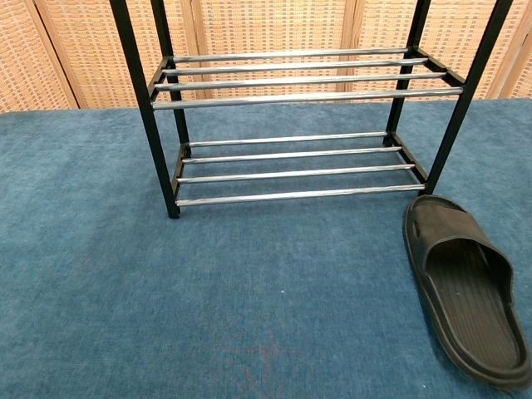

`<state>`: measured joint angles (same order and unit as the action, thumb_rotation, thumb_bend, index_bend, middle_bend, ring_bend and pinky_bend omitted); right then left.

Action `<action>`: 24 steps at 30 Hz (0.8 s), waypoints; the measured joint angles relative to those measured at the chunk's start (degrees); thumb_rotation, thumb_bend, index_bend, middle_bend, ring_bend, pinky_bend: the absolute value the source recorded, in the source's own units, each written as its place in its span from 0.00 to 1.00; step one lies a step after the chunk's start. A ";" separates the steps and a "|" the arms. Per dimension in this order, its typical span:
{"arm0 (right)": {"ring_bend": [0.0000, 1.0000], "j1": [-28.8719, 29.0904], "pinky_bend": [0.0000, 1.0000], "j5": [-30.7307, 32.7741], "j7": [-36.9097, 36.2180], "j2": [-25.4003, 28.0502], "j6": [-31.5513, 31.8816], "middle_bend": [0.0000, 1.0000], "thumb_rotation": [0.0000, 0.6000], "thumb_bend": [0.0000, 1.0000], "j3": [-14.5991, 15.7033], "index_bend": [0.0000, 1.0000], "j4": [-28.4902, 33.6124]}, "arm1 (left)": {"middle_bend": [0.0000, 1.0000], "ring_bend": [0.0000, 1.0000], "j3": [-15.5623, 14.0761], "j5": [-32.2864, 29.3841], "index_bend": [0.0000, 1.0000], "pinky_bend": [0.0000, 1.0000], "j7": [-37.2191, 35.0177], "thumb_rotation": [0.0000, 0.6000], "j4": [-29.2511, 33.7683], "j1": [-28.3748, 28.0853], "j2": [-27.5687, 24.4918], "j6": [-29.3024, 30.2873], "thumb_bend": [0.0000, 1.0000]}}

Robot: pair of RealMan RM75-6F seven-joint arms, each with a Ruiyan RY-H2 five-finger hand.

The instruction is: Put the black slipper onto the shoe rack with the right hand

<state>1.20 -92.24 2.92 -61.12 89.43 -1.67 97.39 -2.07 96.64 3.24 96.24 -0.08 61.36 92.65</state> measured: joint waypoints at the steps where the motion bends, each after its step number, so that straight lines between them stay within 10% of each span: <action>1: 0.00 0.03 0.00 -0.06 0.01 -0.01 -0.07 0.00 1.00 0.00 0.04 0.00 -0.06 | 0.00 0.00 0.00 0.00 0.00 0.00 -0.01 1.00 -0.02 0.01 0.01 0.01 0.16; 13: 0.00 2.53 0.00 -7.58 -0.15 -1.17 -2.16 0.00 1.00 0.00 2.12 0.00 -4.87 | 0.00 0.00 0.33 -0.52 0.00 0.00 -0.32 1.00 0.37 -0.13 -0.20 -0.17 0.16; 24: 0.00 13.11 0.00 -26.05 -8.33 -11.58 -3.97 0.00 1.00 0.00 5.71 0.00 -31.10 | 0.00 0.00 1.27 -3.20 0.00 0.00 -0.51 1.00 0.52 -0.99 -0.30 -2.23 0.16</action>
<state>14.31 -118.29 -5.41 -72.70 85.45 4.04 66.28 -0.80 93.44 2.73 96.75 -1.07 61.06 90.42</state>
